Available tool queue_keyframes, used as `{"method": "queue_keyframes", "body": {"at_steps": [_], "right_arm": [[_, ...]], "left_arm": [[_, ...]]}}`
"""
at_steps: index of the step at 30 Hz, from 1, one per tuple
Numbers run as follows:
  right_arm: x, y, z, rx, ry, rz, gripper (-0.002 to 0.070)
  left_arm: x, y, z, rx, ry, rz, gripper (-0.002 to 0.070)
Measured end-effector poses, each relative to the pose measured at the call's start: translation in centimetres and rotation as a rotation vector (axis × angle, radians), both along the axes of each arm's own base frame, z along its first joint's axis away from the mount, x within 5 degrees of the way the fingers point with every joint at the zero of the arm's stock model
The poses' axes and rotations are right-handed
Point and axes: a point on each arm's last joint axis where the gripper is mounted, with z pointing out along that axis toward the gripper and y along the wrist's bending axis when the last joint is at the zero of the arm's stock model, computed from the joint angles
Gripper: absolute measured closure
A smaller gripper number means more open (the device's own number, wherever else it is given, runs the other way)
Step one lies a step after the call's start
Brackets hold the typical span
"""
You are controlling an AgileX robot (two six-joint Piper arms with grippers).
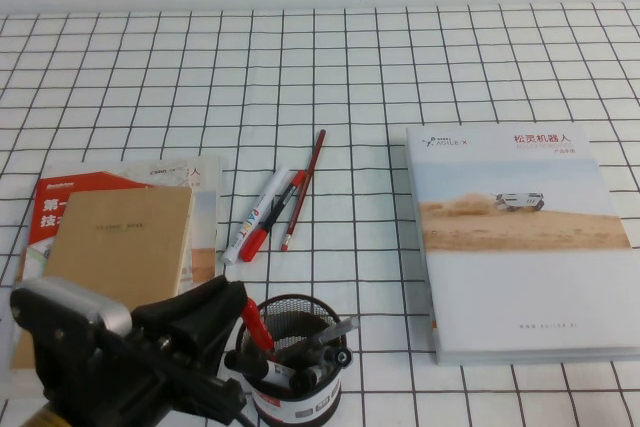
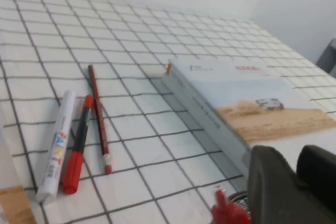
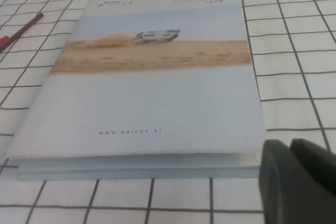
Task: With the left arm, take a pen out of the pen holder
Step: 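Take a marker out of the pen holder and lay it on the table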
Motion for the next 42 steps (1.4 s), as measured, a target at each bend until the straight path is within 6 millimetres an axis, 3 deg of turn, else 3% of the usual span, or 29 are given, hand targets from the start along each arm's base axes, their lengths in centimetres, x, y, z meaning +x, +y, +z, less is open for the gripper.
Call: {"method": "queue_keyframes", "body": {"at_steps": [5, 10, 20, 28, 32, 36, 42], "right_arm": [[0.0, 0.0, 0.0, 0.0, 0.0, 0.0, 0.0691], [0.0, 0.0, 0.0, 0.0, 0.0, 0.0, 0.0691], [0.0, 0.0, 0.0, 0.0, 0.0, 0.0, 0.0691], [0.0, 0.0, 0.0, 0.0, 0.0, 0.0, 0.0691], [0.0, 0.0, 0.0, 0.0, 0.0, 0.0, 0.0691], [0.0, 0.0, 0.0, 0.0, 0.0, 0.0, 0.0691], [0.0, 0.0, 0.0, 0.0, 0.0, 0.0, 0.0691]], "left_arm": [[-0.9, 0.6, 1.1, -0.019, 0.002, -0.029, 0.0554], [-1.6, 0.7, 2.2, 0.024, 0.055, -0.085, 0.0548], [-2.6, 0.7, 5.1, 0.171, -0.008, -0.22, 0.0548], [-3.8, 1.8, 6.2, 0.121, -0.046, -0.232, 0.0538], [-4.2, 2.3, 5.4, 0.1, -0.011, -0.223, 0.0423], [-4.6, 2.7, 3.6, 0.06, 0.054, -0.217, 0.0236], [-5.3, 3.1, 1.7, 0.032, 0.068, -0.238, 0.0161]]}}
